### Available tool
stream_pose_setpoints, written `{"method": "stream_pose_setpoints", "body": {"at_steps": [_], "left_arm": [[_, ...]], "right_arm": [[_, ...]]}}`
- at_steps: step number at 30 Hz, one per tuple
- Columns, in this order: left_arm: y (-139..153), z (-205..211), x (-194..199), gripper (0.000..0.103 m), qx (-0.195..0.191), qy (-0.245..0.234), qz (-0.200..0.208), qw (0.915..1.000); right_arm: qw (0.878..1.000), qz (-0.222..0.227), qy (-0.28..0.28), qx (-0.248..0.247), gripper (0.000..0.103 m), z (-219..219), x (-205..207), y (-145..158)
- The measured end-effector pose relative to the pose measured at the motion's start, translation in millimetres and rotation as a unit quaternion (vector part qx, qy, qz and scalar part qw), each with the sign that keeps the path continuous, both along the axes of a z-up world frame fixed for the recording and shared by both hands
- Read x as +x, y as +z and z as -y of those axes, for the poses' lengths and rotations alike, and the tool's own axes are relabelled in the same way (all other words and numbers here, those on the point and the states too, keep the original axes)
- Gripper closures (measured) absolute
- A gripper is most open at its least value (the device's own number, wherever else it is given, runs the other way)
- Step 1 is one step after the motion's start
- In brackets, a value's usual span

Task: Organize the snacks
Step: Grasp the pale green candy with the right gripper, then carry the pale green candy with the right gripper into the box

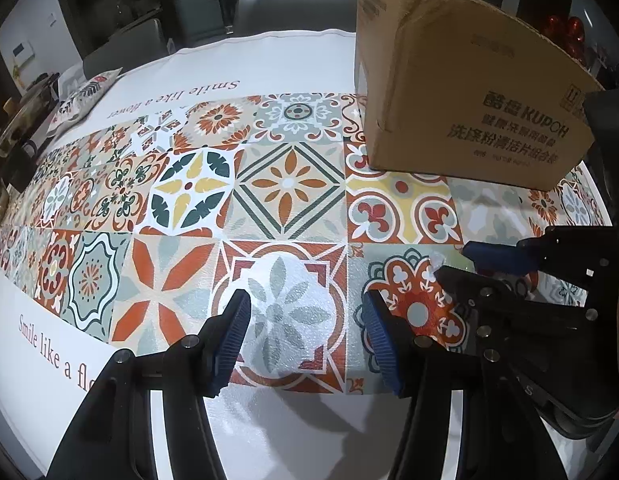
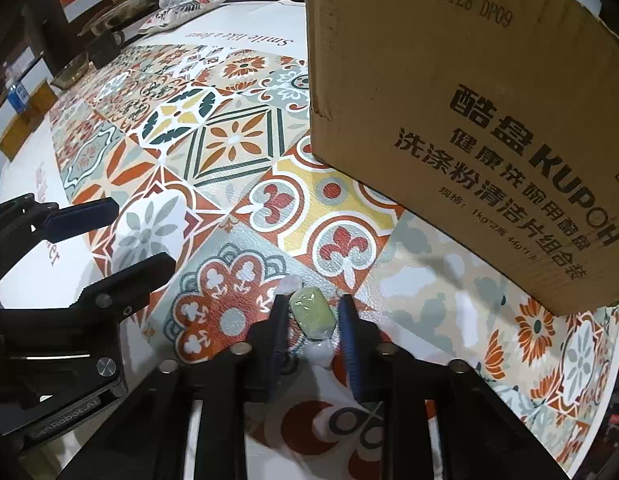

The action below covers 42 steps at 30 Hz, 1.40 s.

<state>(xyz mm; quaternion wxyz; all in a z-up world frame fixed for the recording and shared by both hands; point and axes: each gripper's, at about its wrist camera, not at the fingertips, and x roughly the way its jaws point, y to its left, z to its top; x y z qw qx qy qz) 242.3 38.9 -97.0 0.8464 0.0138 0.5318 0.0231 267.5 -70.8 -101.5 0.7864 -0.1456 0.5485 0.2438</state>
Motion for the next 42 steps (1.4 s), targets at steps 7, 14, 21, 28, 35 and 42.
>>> {"method": "stream_pose_setpoints", "body": {"at_steps": [7,14,21,28,35,42], "left_arm": [[7,3,-2,0.046,0.004,-0.003,0.011,0.9999],[24,12,-7,0.046,0.008,-0.015,0.033,0.9993],[55,20,-8,0.046,0.002,-0.025,0.064,0.9976],[83,32,-3,0.046,-0.006,-0.05,0.079,0.9957],[109,44,8,0.044,-0.006,-0.068,0.099,0.9928],[131,50,24,0.044,-0.007,-0.084,0.105,0.991]], "right_arm": [[1.0,0.003,-0.019,0.012,0.078,10,-6,4],[0.998,0.021,-0.047,0.037,0.078,26,-17,24],[0.993,0.05,-0.08,0.064,0.078,45,-24,55],[0.989,0.077,-0.108,0.065,0.078,62,-25,83],[0.983,0.108,-0.13,0.07,0.078,78,-23,113],[0.977,0.126,-0.151,0.08,0.078,87,-17,136]]}}
